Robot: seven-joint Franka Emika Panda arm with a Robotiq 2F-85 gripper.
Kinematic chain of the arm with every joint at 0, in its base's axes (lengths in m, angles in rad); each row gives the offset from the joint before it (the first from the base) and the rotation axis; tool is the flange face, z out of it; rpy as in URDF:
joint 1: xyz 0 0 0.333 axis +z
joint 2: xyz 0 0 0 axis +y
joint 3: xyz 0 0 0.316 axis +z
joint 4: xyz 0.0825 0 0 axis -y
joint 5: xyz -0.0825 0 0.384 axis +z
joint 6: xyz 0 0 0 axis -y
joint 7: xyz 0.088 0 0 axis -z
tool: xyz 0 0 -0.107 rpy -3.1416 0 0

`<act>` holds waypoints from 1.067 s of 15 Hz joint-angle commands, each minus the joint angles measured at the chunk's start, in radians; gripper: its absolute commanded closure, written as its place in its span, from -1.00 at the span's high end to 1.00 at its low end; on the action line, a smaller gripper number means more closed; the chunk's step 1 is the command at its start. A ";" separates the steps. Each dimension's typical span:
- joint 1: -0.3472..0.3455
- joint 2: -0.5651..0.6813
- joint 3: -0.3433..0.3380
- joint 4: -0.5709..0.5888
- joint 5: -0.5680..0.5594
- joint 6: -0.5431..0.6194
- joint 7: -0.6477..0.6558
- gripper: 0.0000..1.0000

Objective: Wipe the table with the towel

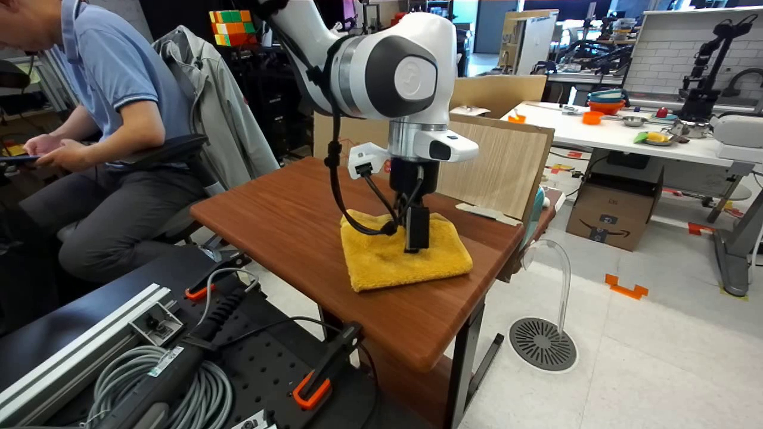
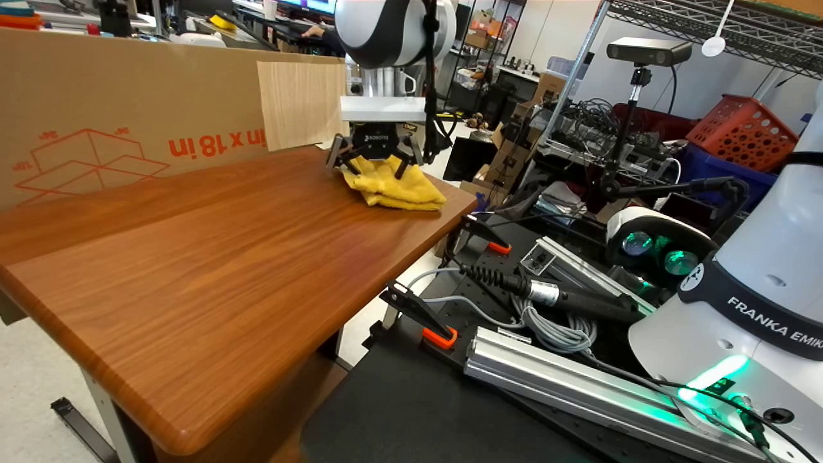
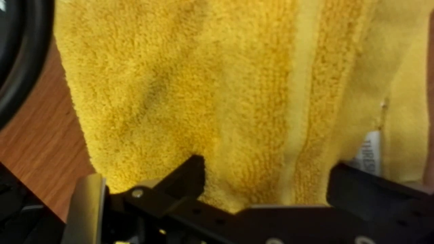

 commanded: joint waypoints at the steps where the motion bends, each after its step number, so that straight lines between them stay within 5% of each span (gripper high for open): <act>1: 0.087 0.073 -0.026 -0.047 -0.115 0.110 0.054 1.00; 9: 0.253 -0.028 -0.079 -0.253 -0.438 0.311 0.141 1.00; 16: 0.217 -0.162 0.034 -0.436 -0.418 0.431 -0.134 1.00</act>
